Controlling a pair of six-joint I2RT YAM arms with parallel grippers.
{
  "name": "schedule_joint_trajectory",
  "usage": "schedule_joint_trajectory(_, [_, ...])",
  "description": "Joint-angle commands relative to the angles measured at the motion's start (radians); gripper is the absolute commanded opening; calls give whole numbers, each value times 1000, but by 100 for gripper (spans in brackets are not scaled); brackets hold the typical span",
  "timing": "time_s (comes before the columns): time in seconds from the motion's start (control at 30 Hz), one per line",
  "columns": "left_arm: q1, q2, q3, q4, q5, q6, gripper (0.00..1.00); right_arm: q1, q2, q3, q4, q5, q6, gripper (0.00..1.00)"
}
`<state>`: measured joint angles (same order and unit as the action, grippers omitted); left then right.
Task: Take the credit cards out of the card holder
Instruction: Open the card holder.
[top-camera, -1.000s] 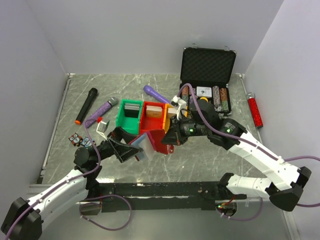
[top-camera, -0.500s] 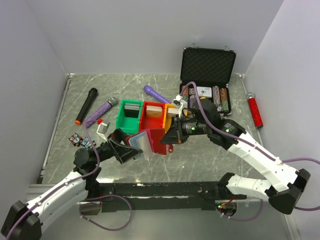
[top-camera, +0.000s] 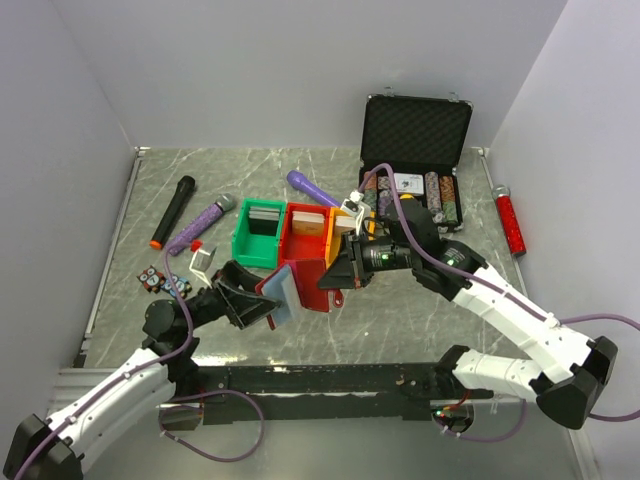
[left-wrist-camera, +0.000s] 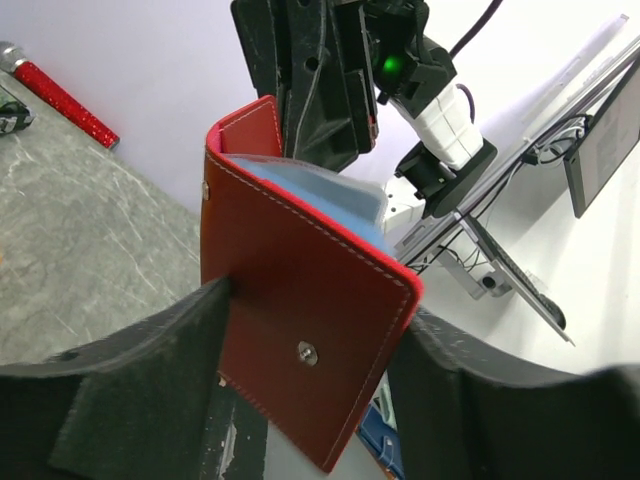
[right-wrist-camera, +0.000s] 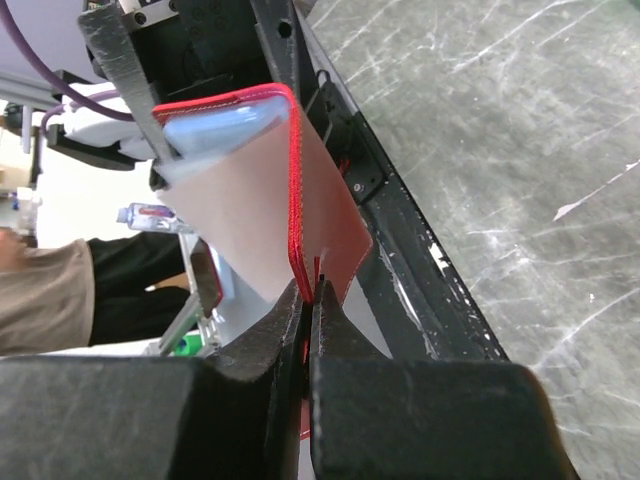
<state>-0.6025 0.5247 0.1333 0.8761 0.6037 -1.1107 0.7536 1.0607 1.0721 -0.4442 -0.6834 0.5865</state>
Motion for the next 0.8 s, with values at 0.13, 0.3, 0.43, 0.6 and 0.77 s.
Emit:
schedule_joint_trajectory(0.13, [1, -49, 14, -20, 10, 26, 63, -25, -25, -43, 111, -53, 47, 0])
schedule_joint_trajectory(0.3, [0, -71, 11, -45, -2, 34, 70, -25, -27, -41, 114, -56, 50, 0])
schedule_joint_trajectory(0.43, [0, -75, 14, -57, -1, 38, 72, -26, -27, -50, 124, -61, 55, 0])
schedule_joint_trajectory(0.6, [0, -74, 9, -55, -2, 40, 65, -28, -25, -63, 140, -68, 64, 0])
schedule_joint_trajectory(0.77, [1, -69, 0, -20, 2, 25, 61, -45, -30, -96, 183, -103, 91, 0])
